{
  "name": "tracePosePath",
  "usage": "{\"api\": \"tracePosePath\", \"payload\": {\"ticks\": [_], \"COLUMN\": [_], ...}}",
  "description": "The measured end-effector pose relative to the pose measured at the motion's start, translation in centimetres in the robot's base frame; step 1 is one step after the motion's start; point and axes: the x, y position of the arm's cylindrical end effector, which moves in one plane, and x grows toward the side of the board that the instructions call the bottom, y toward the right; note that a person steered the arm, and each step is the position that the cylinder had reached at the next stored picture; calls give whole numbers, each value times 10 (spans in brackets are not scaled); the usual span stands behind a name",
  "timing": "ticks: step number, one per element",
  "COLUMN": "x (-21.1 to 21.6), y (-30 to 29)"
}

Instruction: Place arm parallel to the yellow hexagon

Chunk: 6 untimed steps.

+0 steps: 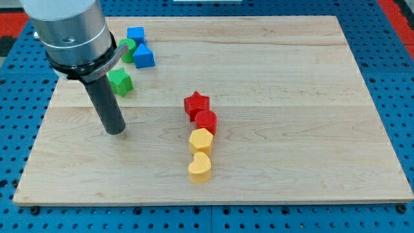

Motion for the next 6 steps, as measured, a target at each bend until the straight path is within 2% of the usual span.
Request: {"api": "tracePosePath", "payload": {"ticks": [2,4,6], "x": [2,72,72], "y": [0,62,62]}}
